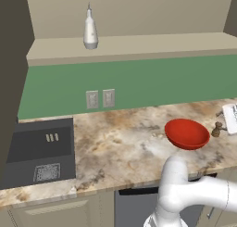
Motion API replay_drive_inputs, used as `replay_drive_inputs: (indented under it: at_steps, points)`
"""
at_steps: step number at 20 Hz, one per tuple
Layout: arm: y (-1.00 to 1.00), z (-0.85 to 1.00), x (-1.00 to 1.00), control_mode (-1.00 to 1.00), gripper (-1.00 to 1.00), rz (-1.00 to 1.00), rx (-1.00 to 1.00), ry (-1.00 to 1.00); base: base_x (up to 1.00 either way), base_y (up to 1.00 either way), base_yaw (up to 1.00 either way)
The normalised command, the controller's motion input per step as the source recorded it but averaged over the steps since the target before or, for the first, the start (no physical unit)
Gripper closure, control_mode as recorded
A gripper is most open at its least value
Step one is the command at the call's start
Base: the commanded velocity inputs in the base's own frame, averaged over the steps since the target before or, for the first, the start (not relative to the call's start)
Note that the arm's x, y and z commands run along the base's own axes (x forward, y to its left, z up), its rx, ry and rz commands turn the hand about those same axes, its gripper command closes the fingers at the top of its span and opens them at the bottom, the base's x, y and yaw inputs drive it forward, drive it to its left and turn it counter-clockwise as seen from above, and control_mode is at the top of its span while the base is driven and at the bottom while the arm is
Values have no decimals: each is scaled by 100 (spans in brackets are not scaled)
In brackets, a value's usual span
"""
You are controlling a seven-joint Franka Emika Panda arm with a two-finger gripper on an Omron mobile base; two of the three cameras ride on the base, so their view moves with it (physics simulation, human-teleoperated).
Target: Retrieve the bottle and the shaker from the cabinet and place them next to the mixing bowl on the counter. Then add garlic from the fridge to the mixing bowl.
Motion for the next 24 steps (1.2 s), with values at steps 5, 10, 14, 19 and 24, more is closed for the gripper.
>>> replay_drive_inputs:
  at_steps: [5, 10, 14, 19, 24]
  points:
    - [-10, 67, -15, -100, -100, -9, -5, 1, 0, 0, 0]
    - [22, 48, -18, -100, -100, -22, -12, 5, 0, 0, 0]
    - [46, 35, -19, -100, -100, -31, -10, 6, 0, 0, 0]
    - [71, 10, -11, -100, -100, -32, -8, 5, 0, 0, 0]
    - [67, 10, -25, -100, -100, -39, 0, 2, 0, 0, 0]
